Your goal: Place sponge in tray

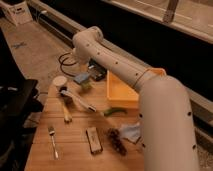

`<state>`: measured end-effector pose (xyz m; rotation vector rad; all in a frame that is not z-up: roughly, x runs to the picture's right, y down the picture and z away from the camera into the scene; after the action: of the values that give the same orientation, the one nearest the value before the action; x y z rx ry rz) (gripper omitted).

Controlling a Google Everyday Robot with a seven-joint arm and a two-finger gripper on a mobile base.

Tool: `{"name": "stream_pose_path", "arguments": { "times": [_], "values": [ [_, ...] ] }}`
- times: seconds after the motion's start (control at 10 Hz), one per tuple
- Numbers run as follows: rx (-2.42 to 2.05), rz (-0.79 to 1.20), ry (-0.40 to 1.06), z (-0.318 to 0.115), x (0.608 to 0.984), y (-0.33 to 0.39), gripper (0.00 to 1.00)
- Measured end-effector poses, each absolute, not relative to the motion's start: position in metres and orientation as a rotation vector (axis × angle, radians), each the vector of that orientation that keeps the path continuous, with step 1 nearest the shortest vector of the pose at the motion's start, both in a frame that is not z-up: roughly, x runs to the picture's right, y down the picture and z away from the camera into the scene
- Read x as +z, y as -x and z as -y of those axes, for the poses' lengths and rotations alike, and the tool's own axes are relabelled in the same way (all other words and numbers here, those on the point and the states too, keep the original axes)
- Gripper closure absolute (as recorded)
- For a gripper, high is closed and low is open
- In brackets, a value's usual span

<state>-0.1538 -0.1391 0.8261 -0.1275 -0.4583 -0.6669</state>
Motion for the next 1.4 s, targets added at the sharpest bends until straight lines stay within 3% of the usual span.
{"name": "stream_pose_path", "arguments": {
  "times": [1.0, 1.4],
  "values": [
    [-0.662, 0.467, 0.157, 0.136, 0.837, 0.152, 0.30],
    [-0.635, 0.497, 0.222, 0.107, 0.875, 0.157, 0.30]
  ]
}}
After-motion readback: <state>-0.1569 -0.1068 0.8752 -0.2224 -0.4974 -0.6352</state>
